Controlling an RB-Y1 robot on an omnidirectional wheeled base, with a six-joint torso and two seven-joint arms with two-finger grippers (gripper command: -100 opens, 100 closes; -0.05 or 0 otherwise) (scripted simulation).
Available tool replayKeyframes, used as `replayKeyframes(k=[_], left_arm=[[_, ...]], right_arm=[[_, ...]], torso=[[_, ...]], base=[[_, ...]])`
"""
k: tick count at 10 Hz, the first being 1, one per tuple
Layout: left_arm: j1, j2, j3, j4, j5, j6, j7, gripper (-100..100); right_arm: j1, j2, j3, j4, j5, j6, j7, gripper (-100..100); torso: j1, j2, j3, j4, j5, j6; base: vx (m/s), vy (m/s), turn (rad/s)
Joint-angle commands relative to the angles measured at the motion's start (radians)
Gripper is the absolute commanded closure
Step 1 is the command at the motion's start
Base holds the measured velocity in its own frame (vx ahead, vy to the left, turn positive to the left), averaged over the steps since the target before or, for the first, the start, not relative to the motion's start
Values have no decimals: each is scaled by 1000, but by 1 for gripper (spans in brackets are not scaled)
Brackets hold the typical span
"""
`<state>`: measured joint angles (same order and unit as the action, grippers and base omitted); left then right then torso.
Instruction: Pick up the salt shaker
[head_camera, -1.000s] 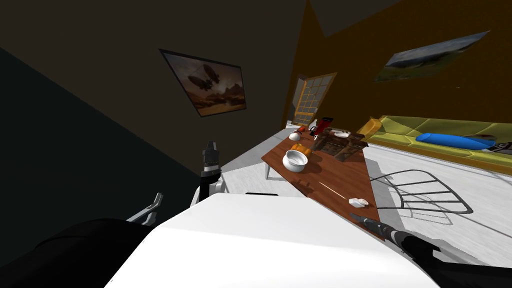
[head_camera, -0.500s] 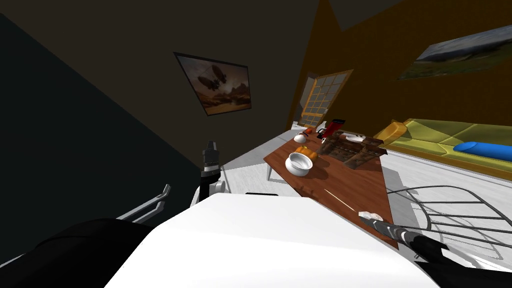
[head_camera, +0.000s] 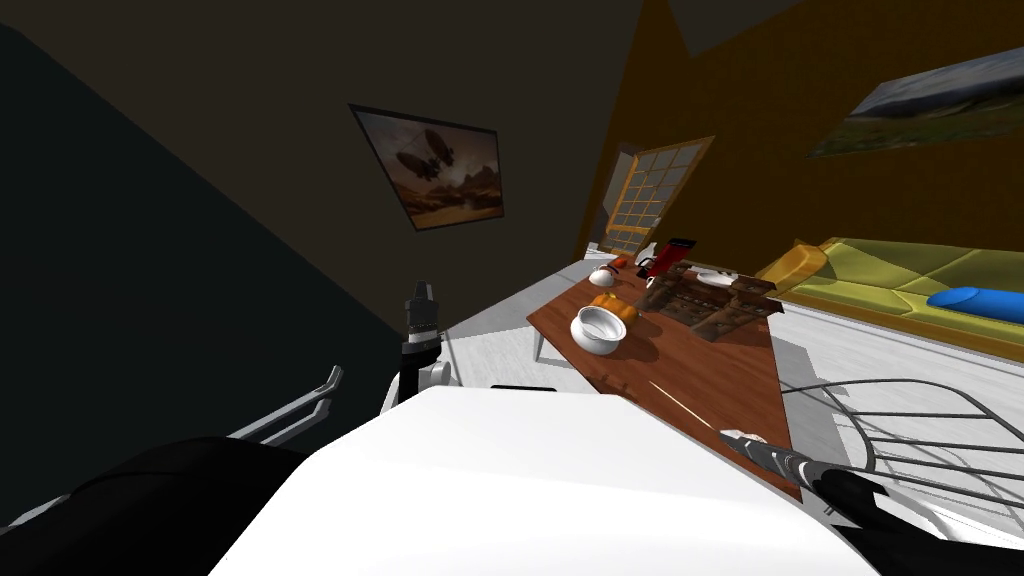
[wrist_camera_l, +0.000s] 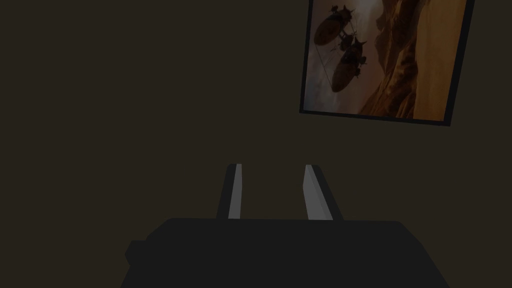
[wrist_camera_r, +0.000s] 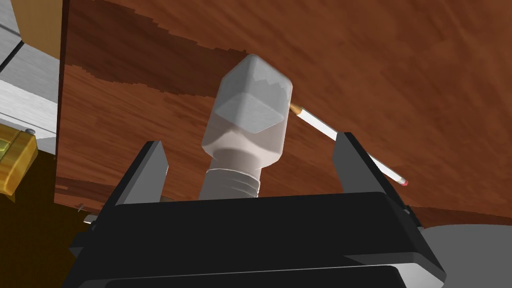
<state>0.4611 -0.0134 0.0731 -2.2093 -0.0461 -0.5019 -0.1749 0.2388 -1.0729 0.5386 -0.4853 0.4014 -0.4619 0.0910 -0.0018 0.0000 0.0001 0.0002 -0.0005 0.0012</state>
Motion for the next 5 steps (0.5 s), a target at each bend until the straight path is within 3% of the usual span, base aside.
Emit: replayKeyframes(k=[1,3,4,5], left_arm=[[0,0,0,0,0,0,0,0],[0,0,0,0,0,0,0,0],[0,0,0,0,0,0,0,0],[0,0,0,0,0,0,0,0]], right_arm=[[3,24,-5,-9,0,30,10,-100],[3,27,-6,-8,0,28,12,-100],[5,27,-7,-11,0,33,12,100],[4,27,-7,-11,0,32,12,100]], torso=[[0,0,0,0,0,0],[-3,0,0,0,-1,0],[0,0,0,0,0,0],[1,0,0,0,0,0]], base=[[-1,-76,86],[1,-53,33],[0,-6,0],[0,0,0]])
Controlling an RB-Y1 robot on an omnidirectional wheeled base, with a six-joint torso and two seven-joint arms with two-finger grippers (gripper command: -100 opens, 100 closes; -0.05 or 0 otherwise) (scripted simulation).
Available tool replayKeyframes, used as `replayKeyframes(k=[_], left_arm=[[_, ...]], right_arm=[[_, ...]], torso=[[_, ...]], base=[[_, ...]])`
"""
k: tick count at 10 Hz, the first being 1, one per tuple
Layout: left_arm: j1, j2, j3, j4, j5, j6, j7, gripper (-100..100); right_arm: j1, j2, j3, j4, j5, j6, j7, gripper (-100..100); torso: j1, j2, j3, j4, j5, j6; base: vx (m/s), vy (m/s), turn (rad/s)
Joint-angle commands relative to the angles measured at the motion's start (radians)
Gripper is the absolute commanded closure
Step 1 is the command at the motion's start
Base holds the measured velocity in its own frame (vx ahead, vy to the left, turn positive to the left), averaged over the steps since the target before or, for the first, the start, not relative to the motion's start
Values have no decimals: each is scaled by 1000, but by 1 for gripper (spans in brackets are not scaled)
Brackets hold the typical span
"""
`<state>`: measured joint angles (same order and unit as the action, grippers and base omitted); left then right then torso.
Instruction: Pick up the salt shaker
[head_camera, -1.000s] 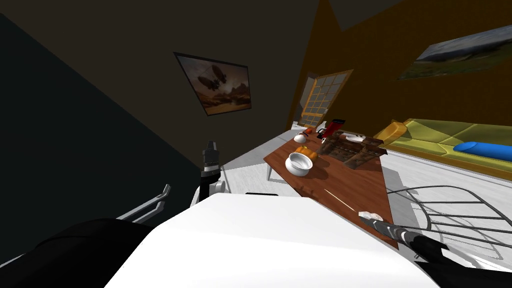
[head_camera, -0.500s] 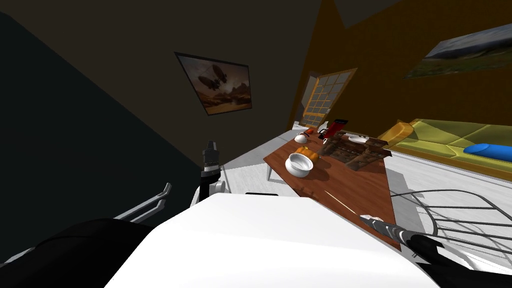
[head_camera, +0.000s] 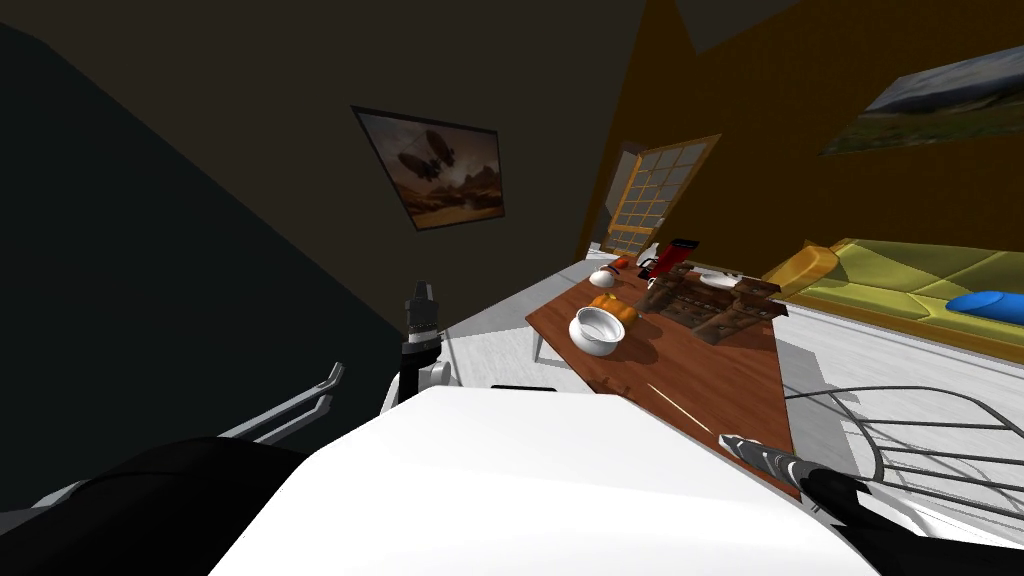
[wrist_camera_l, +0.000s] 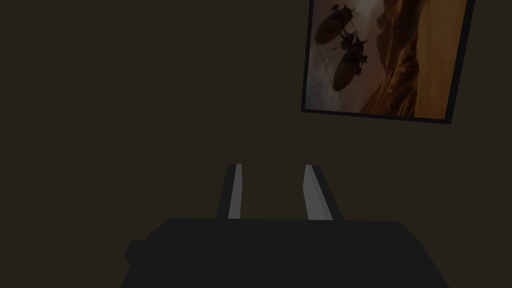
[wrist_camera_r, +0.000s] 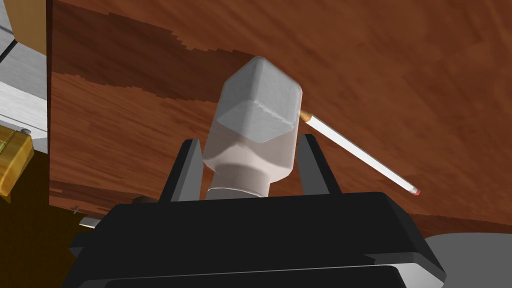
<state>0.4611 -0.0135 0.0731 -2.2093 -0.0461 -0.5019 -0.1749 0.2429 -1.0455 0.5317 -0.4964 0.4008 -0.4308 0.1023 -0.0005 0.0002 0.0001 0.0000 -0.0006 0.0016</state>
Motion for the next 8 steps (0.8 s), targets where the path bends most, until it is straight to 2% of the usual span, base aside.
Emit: replayKeyframes(k=[1,3,4,5,6,7,8], left_arm=[[0,0,0,0,0,0,0,0],[0,0,0,0,0,0,0,0],[0,0,0,0,0,0,0,0],[0,0,0,0,0,0,0,0],[0,0,0,0,0,0,0,0],[0,0,0,0,0,0,0,0],[0,0,0,0,0,0,0,0]], right_arm=[[0,0,0,0,0,0,0,100],[0,0,0,0,0,0,0,100],[0,0,0,0,0,1,0,0],[6,-33,6,-8,-1,-20,-14,100],[9,-45,8,-12,-2,-27,-19,100],[20,-42,4,-34,-4,-6,-19,100],[21,-42,4,-32,-4,-10,-18,0]], torso=[[0,0,0,0,0,0],[0,0,0,0,0,0],[-1,0,0,0,-1,0],[-1,0,0,0,-1,0],[3,0,0,0,1,1],[5,1,0,0,1,1],[3,1,0,0,0,0]], base=[[0,0,0],[0,0,0],[0,0,0],[6,53,-99],[-2,90,-97],[-5,42,-27],[-2,8,-1]])
